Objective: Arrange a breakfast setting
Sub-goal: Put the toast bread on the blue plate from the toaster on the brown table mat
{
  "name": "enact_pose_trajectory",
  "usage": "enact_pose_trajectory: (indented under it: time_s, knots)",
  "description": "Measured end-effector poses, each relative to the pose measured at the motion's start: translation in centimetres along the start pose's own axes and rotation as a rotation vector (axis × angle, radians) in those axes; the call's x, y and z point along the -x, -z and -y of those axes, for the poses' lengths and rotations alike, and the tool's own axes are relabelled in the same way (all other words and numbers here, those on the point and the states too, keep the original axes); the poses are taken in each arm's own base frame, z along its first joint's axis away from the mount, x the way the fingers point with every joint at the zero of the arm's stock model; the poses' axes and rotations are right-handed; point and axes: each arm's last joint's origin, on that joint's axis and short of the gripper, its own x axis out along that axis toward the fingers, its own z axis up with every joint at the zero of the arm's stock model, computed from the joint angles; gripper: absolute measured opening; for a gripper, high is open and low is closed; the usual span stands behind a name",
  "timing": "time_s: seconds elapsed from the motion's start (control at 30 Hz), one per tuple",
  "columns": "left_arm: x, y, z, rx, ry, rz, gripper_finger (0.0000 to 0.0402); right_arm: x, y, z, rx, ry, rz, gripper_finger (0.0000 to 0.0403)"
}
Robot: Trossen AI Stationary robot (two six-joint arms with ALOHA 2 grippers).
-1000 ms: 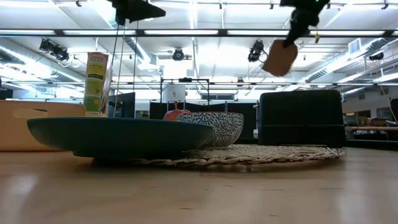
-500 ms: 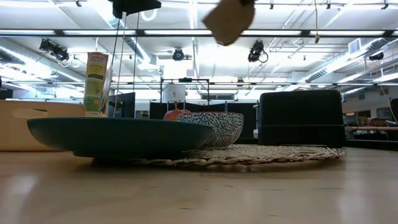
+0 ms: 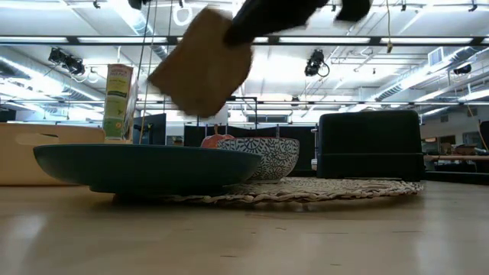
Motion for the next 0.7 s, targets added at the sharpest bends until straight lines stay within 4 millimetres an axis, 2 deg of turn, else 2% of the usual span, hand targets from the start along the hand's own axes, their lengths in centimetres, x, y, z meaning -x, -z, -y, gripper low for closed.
enact_pose_trajectory:
  time_s: [0.17,0.4,0.53,0.7]
  knots:
    - [1.0,-0.4,0.4,0.010,0.044,0.014,0.0318,-4.2,0.6,-2.6,0.090,0.085,-0.043,0.0016]
    - [1.3,0.0,0.9,-0.021,0.073,-0.022,0.0318,-7.4,2.0,-4.1,0.130,0.104,-0.085,0.0038]
    - [1.3,0.0,0.9,-0.022,0.073,-0.023,0.0318,-7.3,2.2,-4.0,0.097,0.102,-0.109,0.0074]
    - [1.3,0.0,0.9,-0.024,0.072,-0.025,0.0318,-5.7,1.4,-3.1,-0.013,0.054,-0.057,0.0135]
